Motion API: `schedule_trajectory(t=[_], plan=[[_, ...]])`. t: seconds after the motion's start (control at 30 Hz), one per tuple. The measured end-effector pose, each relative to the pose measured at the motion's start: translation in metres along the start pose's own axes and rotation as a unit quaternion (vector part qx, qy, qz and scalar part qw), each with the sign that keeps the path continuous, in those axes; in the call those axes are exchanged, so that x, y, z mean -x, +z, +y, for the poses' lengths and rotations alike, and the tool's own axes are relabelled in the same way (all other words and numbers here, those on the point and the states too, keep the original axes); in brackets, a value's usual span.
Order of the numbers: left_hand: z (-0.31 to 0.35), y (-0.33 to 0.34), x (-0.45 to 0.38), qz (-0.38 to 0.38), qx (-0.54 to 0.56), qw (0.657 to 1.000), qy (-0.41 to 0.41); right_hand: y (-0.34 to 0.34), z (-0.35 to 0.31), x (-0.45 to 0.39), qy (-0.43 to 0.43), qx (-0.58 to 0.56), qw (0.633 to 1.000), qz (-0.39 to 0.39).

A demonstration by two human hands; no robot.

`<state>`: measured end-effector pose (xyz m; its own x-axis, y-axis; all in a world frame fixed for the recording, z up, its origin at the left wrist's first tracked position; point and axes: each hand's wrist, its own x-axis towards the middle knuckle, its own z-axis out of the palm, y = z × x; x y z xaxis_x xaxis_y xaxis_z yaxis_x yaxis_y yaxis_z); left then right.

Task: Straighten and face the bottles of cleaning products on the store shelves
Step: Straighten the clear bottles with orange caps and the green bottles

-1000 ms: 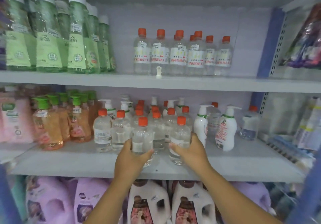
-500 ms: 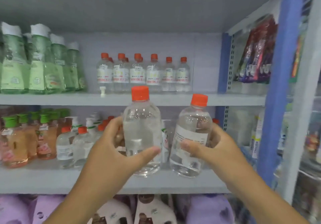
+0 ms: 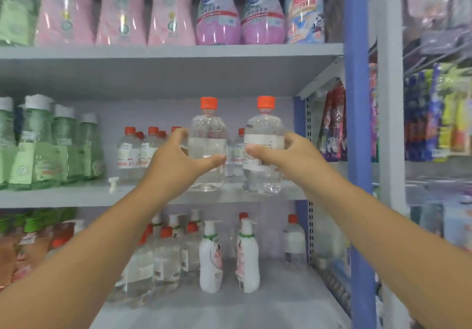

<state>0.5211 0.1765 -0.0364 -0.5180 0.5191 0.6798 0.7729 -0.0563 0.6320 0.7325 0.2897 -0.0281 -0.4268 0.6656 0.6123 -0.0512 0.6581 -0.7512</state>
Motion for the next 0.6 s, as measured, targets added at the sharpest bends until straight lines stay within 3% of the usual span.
schedule_trajectory(t=[0.37,0.6], plan=[[-0.044,0.032,-0.075,-0.130,-0.021,0.990,-0.046,0.024,0.041,-0.082,0.081,0.097,0.992,-0.016],[-0.043,0.041,-0.116,-0.201,-0.139,0.970,-0.002,0.040,0.051,-0.124,0.123,0.182,0.974,-0.055]])
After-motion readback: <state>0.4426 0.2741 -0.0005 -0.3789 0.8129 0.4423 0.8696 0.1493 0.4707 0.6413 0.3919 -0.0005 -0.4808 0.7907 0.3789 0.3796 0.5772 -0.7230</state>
